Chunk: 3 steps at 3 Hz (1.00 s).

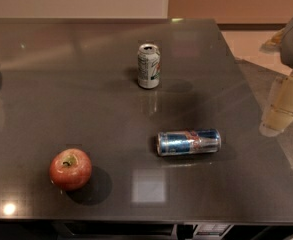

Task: Pick redbull can

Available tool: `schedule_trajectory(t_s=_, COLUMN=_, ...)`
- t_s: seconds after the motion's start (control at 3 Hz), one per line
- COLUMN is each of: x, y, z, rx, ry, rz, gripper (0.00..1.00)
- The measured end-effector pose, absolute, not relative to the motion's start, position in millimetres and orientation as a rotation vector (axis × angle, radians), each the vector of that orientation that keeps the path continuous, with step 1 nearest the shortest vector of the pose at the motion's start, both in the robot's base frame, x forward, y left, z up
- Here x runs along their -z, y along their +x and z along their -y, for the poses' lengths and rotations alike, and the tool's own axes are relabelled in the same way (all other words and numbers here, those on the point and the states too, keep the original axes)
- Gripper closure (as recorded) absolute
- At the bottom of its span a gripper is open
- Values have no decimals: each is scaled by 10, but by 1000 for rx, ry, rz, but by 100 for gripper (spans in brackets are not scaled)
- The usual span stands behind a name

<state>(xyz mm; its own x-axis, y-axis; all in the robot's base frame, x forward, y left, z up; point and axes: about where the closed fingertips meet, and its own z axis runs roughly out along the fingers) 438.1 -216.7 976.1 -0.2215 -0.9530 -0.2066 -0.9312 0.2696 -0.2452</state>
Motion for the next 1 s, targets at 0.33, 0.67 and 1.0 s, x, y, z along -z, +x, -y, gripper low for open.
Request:
schedule_trajectory(t_s=0.33, x=-9761, y=4381, z=2167, rx=98, ry=-1725, rz=-2232, gripper=0)
schedule_trajectory(t_s=0.67, x=-9730, y=4400, z=2108, rx=92, ry=-1751, rz=-2217, gripper=0)
schedule_trajectory(t_s=1.0, x=-9594, y=4466, z=1887, rx=73, ry=-1839, rz=-2169, gripper=0)
